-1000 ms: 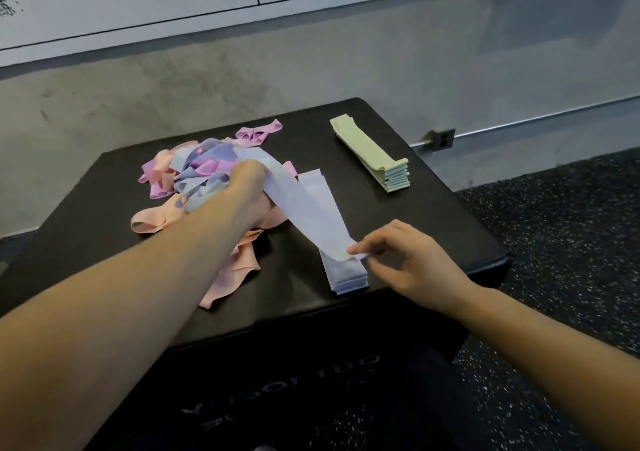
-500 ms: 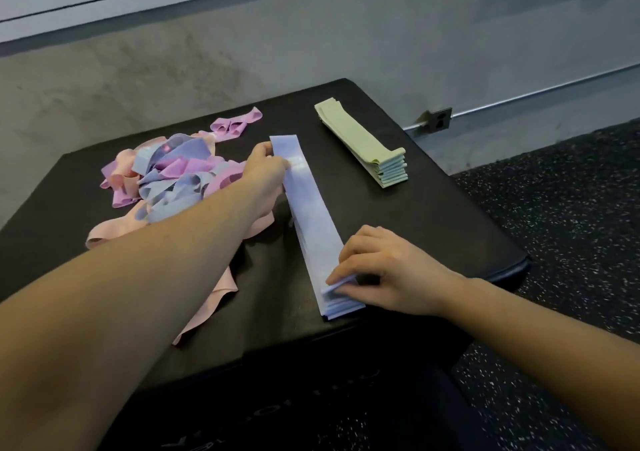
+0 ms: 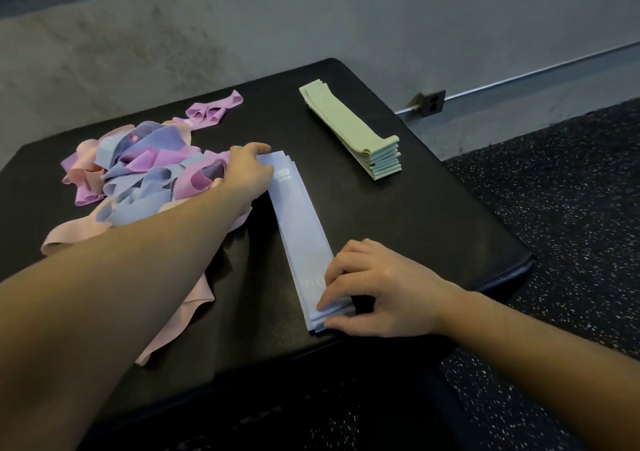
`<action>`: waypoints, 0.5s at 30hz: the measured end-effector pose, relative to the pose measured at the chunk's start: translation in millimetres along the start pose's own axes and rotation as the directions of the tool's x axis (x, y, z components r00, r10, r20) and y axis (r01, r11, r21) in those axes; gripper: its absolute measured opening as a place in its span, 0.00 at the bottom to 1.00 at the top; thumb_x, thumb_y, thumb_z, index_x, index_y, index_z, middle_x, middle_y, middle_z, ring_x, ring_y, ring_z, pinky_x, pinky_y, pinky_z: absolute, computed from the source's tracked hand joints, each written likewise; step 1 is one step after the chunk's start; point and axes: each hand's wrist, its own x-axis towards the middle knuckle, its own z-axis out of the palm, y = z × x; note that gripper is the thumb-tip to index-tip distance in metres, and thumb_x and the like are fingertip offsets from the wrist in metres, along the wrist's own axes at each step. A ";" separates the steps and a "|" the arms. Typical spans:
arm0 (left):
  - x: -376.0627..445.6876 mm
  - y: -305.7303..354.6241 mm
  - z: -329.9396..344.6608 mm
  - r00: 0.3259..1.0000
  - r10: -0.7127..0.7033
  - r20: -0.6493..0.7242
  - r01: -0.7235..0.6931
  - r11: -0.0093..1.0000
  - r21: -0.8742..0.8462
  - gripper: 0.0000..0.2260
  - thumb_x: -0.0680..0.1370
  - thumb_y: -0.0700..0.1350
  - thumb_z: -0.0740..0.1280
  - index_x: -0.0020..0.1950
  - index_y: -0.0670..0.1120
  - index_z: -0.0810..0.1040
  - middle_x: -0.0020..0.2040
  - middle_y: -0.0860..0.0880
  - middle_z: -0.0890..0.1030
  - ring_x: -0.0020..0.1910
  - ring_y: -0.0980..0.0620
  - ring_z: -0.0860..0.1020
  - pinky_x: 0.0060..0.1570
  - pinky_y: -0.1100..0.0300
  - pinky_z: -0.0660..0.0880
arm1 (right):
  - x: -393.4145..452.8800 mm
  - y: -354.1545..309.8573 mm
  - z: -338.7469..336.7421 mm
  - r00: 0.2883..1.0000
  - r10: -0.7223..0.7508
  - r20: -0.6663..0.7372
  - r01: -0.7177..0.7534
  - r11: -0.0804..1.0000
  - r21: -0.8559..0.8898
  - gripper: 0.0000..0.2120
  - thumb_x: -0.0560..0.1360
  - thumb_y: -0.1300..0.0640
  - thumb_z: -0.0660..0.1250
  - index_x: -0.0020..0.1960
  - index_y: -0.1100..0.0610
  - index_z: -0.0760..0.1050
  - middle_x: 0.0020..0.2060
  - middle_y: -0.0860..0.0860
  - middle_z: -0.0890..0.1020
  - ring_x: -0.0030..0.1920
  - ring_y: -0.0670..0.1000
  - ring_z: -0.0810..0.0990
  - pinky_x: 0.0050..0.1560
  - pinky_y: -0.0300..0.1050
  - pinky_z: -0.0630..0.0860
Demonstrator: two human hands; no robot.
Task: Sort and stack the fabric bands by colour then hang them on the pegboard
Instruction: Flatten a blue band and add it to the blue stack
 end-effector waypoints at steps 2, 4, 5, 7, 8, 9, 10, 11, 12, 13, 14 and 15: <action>2.3 -1.5 1.8 0.999 0.038 0.010 -0.038 0.997 0.063 0.18 0.82 0.38 0.63 0.72 0.51 0.75 0.74 0.49 0.67 0.72 0.46 0.70 0.66 0.56 0.73 | -0.3 0.6 0.7 1.000 -0.004 -0.004 0.004 1.000 -0.014 0.09 0.77 0.44 0.71 0.54 0.46 0.84 0.50 0.43 0.79 0.53 0.43 0.74 0.52 0.45 0.72; 3.0 -1.8 3.6 0.995 0.058 0.077 -0.065 0.994 0.092 0.19 0.83 0.38 0.61 0.74 0.50 0.73 0.75 0.49 0.69 0.73 0.47 0.70 0.69 0.54 0.69 | 0.0 0.7 1.2 1.000 -0.002 -0.013 0.002 1.000 -0.012 0.09 0.77 0.44 0.70 0.53 0.47 0.84 0.50 0.44 0.78 0.52 0.44 0.74 0.51 0.46 0.72; 1.8 -1.2 3.7 0.992 0.061 0.108 -0.072 0.992 0.100 0.20 0.83 0.38 0.61 0.75 0.50 0.73 0.74 0.50 0.70 0.73 0.48 0.70 0.69 0.54 0.69 | 0.1 0.7 1.1 1.000 -0.004 -0.009 0.004 1.000 -0.017 0.09 0.77 0.44 0.71 0.53 0.47 0.84 0.50 0.44 0.78 0.52 0.44 0.74 0.51 0.46 0.72; -0.4 1.1 2.9 0.990 0.081 0.119 -0.094 0.990 0.109 0.20 0.83 0.39 0.62 0.75 0.52 0.72 0.75 0.50 0.70 0.73 0.48 0.71 0.70 0.54 0.70 | 0.5 0.2 1.3 1.000 -0.014 0.000 0.014 0.999 -0.030 0.09 0.77 0.45 0.71 0.53 0.47 0.84 0.50 0.44 0.79 0.51 0.45 0.74 0.50 0.46 0.72; -0.8 2.4 2.3 0.989 0.092 0.114 -0.105 0.988 0.110 0.21 0.83 0.39 0.63 0.74 0.52 0.72 0.76 0.50 0.68 0.73 0.47 0.71 0.70 0.53 0.72 | 0.5 -0.2 1.2 1.000 -0.016 0.000 0.016 0.999 -0.030 0.09 0.77 0.45 0.71 0.53 0.47 0.84 0.50 0.44 0.79 0.51 0.45 0.75 0.50 0.46 0.72; -1.8 4.2 1.5 0.989 0.099 0.112 -0.112 0.987 0.115 0.21 0.82 0.39 0.64 0.75 0.53 0.72 0.77 0.50 0.67 0.73 0.47 0.71 0.69 0.53 0.73 | 0.5 -0.7 1.0 1.000 -0.017 -0.004 0.017 1.000 -0.026 0.08 0.77 0.45 0.71 0.53 0.47 0.84 0.50 0.44 0.79 0.51 0.45 0.75 0.50 0.46 0.72; -3.4 6.2 0.3 0.988 0.102 0.119 -0.116 0.986 0.122 0.21 0.82 0.39 0.65 0.75 0.52 0.71 0.77 0.50 0.66 0.72 0.47 0.71 0.67 0.55 0.75 | 0.3 -1.1 0.9 1.000 -0.021 -0.012 0.020 0.999 -0.025 0.08 0.77 0.45 0.71 0.53 0.47 0.84 0.49 0.44 0.79 0.51 0.45 0.75 0.49 0.47 0.72; -5.8 8.6 -1.1 0.986 0.104 0.127 -0.121 0.984 0.129 0.22 0.82 0.40 0.65 0.76 0.52 0.71 0.77 0.50 0.67 0.72 0.47 0.72 0.64 0.57 0.76 | 0.2 -1.4 0.7 1.000 -0.025 -0.019 0.025 0.999 -0.028 0.08 0.77 0.45 0.71 0.53 0.47 0.84 0.49 0.44 0.79 0.51 0.45 0.75 0.49 0.47 0.73; -8.4 10.9 -2.9 0.986 0.108 0.129 -0.125 0.984 0.130 0.22 0.82 0.39 0.65 0.76 0.52 0.70 0.77 0.49 0.67 0.71 0.47 0.72 0.61 0.58 0.76 | 0.0 -2.0 0.8 0.999 -0.028 -0.024 0.027 0.999 -0.035 0.08 0.77 0.45 0.72 0.53 0.47 0.84 0.49 0.44 0.79 0.51 0.45 0.75 0.49 0.47 0.73; -11.6 13.4 -5.3 0.985 0.118 0.124 -0.133 0.984 0.122 0.22 0.82 0.39 0.65 0.76 0.52 0.70 0.76 0.49 0.67 0.70 0.47 0.73 0.59 0.59 0.76 | 0.1 -2.4 0.9 0.999 -0.028 -0.031 0.027 0.999 -0.039 0.09 0.77 0.45 0.72 0.54 0.47 0.84 0.49 0.44 0.79 0.51 0.45 0.75 0.49 0.47 0.73; -15.0 15.8 -8.2 0.984 0.132 0.116 -0.144 0.984 0.103 0.22 0.82 0.38 0.65 0.76 0.51 0.70 0.76 0.49 0.68 0.70 0.46 0.74 0.59 0.58 0.77 | 0.0 -3.3 0.9 0.999 -0.023 -0.046 0.021 0.999 -0.037 0.10 0.77 0.44 0.72 0.54 0.47 0.83 0.49 0.44 0.79 0.51 0.45 0.75 0.50 0.47 0.73; -19.1 18.6 -11.7 0.983 0.152 0.106 -0.161 0.984 0.082 0.22 0.82 0.38 0.64 0.75 0.50 0.71 0.76 0.48 0.68 0.69 0.45 0.74 0.61 0.55 0.77 | 0.1 -4.4 0.9 0.998 -0.013 -0.069 0.011 1.000 -0.028 0.11 0.76 0.43 0.72 0.55 0.48 0.83 0.49 0.45 0.79 0.51 0.46 0.75 0.51 0.47 0.72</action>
